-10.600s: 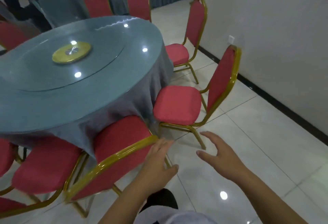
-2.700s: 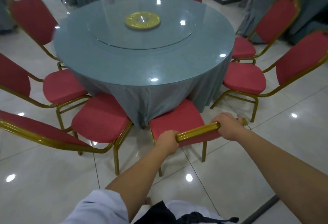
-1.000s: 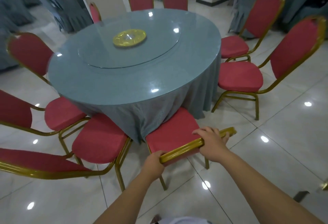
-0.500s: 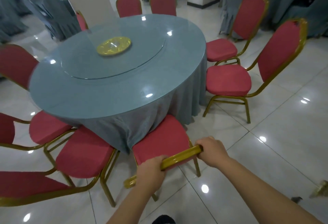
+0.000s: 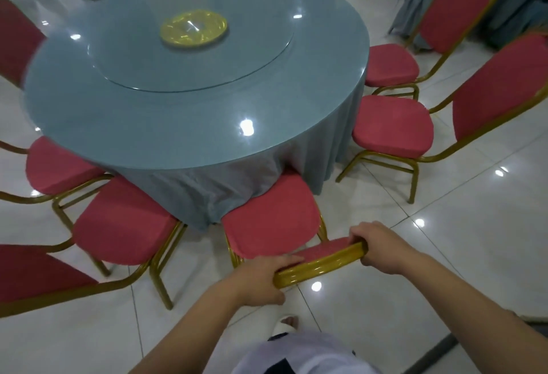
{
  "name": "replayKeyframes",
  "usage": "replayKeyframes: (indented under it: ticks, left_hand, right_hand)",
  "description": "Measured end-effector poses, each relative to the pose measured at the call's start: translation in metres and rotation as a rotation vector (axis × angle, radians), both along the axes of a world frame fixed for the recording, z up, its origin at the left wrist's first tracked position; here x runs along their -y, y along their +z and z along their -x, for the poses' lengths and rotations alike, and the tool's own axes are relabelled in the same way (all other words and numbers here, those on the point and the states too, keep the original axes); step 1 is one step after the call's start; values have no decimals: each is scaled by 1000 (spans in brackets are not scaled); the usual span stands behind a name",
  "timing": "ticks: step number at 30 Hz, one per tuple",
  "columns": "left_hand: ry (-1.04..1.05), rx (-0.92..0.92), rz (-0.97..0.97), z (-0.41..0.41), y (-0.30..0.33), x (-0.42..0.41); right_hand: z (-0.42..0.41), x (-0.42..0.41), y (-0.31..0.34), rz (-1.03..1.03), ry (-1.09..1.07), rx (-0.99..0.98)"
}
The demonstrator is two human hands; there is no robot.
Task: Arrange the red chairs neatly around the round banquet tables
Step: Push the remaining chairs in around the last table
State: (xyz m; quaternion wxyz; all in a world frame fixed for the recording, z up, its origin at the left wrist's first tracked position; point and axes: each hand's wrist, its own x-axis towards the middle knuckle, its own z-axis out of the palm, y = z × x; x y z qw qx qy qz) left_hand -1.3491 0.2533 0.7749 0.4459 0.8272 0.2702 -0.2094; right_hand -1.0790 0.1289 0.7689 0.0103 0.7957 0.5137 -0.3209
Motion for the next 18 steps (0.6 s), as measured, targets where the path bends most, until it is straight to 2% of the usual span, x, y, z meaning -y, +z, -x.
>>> replayKeyframes:
  ticks: [3, 7, 10, 18]
  left_hand:
    - [30, -115, -14, 31, -14, -6]
    - [185, -37, -145, 41, -13, 10]
    - [247, -75, -238, 34, -11, 22]
    - [418, -245, -246, 45, -10, 34]
  right_hand:
    - [-7, -1, -7, 47, 132, 0]
    - [-16, -4, -10, 80, 206, -112]
    - [-22, -4, -12, 87, 270, -130]
    - [-11, -8, -18, 16, 358, -172]
